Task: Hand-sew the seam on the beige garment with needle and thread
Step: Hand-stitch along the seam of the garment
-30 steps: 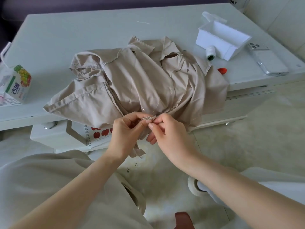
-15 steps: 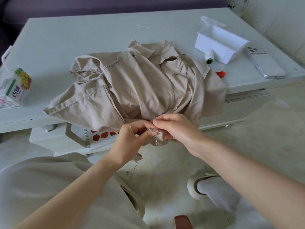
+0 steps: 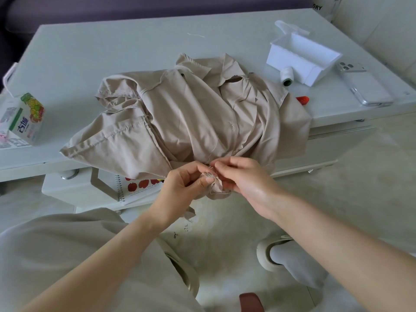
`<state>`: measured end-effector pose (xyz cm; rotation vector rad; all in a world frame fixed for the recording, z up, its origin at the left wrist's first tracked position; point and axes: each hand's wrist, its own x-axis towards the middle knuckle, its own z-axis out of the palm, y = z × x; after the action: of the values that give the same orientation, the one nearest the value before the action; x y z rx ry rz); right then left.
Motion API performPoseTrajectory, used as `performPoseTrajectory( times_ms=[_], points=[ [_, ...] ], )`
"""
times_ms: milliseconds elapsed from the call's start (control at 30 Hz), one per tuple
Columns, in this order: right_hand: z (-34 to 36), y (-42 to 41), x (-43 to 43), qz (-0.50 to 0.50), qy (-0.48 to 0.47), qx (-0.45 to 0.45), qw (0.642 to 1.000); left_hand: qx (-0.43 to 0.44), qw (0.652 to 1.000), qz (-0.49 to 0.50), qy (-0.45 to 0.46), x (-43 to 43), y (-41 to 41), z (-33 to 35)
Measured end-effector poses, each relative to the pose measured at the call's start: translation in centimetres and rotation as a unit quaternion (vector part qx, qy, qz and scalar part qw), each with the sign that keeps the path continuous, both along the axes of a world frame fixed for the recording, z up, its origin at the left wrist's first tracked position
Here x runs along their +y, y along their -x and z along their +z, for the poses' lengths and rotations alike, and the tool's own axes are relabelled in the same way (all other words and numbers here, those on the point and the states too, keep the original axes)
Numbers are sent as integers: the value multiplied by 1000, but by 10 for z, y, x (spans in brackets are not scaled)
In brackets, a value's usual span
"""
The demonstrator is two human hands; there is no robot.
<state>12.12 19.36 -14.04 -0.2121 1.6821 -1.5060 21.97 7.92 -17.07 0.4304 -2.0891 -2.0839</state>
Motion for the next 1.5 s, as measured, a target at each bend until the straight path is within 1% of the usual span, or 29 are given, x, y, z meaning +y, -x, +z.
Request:
performPoseTrajectory(
  times_ms=[100, 167, 267, 400, 467, 533, 600, 700, 800, 900, 1067, 1167, 1267, 1333, 1433, 1500],
  points=[
    [0, 10, 3, -99, 33, -49, 993, -35, 999, 4, 1, 0, 0, -1],
    [0, 18, 7, -148, 59, -71, 985, -34, 999, -1, 3, 1, 0, 0],
    [-2, 29, 18, -195, 94, -84, 973, -46, 999, 0, -6, 2, 0, 1],
    [-11, 36, 38, -245, 131, -138, 951, -70, 997, 16, -7, 0, 2, -1],
    [-22, 35, 50, -229, 101, -120, 961, -73, 997, 21, -4, 0, 2, -3],
    [-35, 31, 62, -177, 25, -36, 983, -78, 997, 25, -12, -1, 2, -5],
    [-50, 26, 72, -116, -50, 49, 991, -87, 996, 32, -14, -2, 2, -6],
    [-68, 23, 83, -71, -121, 100, 985, -91, 995, 46, -8, -3, 2, -8],
    [-80, 24, 93, -61, -149, 130, 978, -88, 995, 45, 9, -3, 2, -9],
    [-86, 22, 97, -46, -176, 176, 967, -102, 994, 31, 14, -1, 2, -11],
    [-79, 14, 86, -42, -161, 253, 953, -104, 994, 39, 2, -1, 2, -9],
    [-65, 4, 66, -34, -125, 283, 950, -105, 994, 34, 0, -1, 1, -5],
    [-49, -10, 41, -38, -58, 274, 959, -103, 994, 32, 11, 0, 0, -1],
    [-42, -20, 26, -48, -37, 264, 963, -103, 993, 44, 22, 1, 0, 2],
    [-36, -32, 12, -42, -45, 246, 967, -95, 993, 64, 35, 1, -1, 2],
    [-34, -36, 7, -33, -57, 235, 970, -74, 994, 75, 36, 0, -1, 2]
  ],
)
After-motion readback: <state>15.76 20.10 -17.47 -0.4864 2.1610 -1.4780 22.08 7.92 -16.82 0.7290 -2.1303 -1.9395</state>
